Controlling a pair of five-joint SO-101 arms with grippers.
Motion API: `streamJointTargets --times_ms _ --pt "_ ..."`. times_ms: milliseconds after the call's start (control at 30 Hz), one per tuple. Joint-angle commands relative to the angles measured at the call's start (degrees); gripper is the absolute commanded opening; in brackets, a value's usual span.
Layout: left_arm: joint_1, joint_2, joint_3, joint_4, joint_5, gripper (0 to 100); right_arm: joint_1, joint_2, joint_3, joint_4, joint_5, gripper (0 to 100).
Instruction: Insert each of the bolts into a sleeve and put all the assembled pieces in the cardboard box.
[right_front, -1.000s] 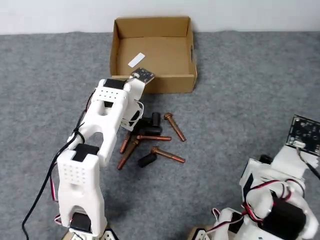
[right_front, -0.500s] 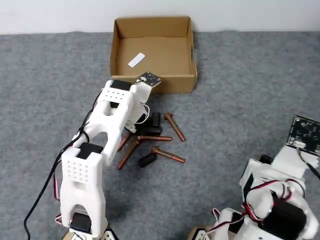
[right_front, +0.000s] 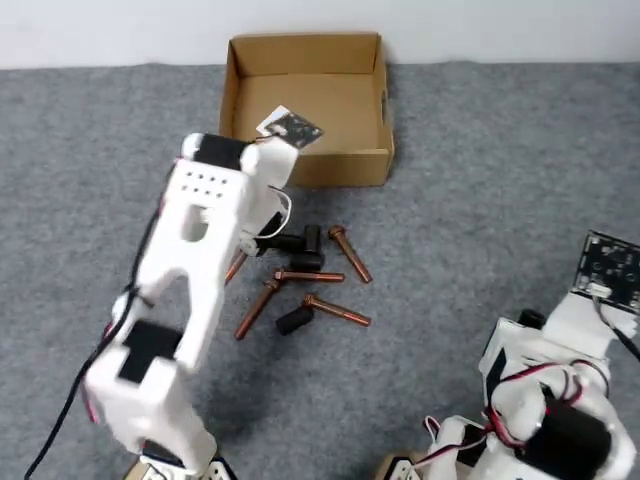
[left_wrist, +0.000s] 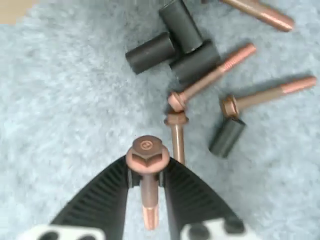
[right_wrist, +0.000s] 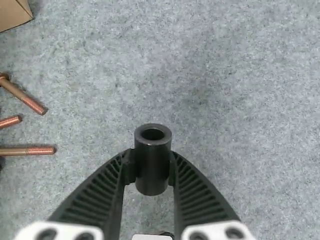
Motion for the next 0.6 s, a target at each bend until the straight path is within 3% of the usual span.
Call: streamJointTargets --times_ms 0,200,333,567 --pt "-0.18 -17.41 8.66 1.76 1.23 1 0.4 -4.35 -1.93 1.71 0.0 0.8" --pt "-0.26 -42.29 24.66 1.67 12.66 1 -4.62 -8.4 -0.35 1.27 0.26 0.8" --pt "-0.18 -54.42 34.59 -1.32 13.54 1 -11.12 -8.84 5.98 -1.89 -3.25 0.8" --pt "-0.79 -75.96 48.13 -15.74 13.54 1 -29.85 -9.01 11.69 -11.82 -12.66 0.8"
